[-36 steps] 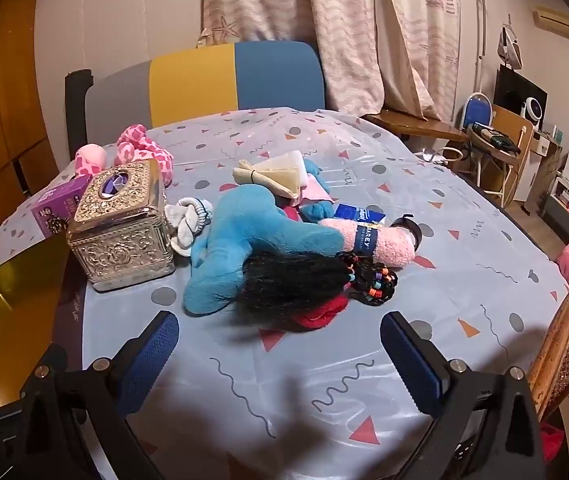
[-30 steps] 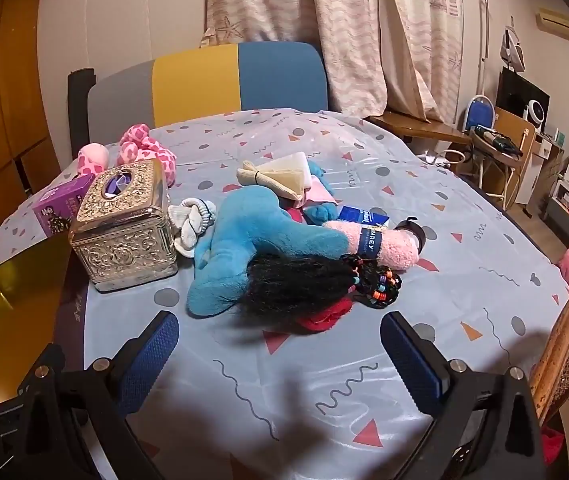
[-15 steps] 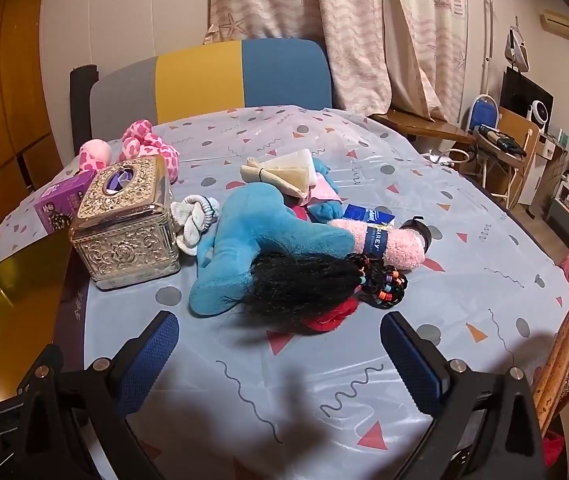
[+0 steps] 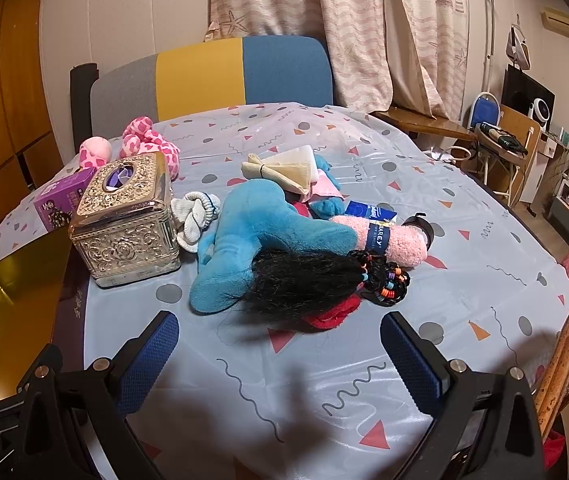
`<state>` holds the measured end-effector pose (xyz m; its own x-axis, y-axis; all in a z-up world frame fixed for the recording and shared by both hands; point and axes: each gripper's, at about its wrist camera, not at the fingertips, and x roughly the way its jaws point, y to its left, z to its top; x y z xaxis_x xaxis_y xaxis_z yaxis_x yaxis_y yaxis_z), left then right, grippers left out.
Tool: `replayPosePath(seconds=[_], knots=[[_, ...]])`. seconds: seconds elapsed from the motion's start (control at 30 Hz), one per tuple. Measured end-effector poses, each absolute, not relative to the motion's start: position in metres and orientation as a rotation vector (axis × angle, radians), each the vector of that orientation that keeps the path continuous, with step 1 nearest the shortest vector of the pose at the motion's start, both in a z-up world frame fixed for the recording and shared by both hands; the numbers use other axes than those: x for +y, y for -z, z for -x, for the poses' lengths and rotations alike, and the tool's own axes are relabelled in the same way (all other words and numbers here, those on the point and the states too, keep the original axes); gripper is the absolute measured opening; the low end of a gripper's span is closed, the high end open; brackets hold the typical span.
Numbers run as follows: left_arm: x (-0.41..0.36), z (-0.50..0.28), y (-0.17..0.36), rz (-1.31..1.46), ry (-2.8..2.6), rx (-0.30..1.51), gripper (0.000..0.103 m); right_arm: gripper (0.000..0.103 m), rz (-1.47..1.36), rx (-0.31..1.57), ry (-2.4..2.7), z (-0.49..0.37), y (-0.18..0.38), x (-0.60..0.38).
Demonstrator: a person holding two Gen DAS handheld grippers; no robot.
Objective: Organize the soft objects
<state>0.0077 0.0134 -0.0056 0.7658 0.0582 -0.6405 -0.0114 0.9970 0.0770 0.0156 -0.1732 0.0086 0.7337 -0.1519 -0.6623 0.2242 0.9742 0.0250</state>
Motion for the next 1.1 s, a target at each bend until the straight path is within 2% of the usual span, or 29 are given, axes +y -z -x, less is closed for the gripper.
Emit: replayPosePath(seconds=[1.1], knots=[[0.0109, -0.0079, 0.004, -0.085, -0.028, 0.697, 0.103, 0.103, -0.119, 0.712, 0.212, -0.0164, -0.0124, -0.178]])
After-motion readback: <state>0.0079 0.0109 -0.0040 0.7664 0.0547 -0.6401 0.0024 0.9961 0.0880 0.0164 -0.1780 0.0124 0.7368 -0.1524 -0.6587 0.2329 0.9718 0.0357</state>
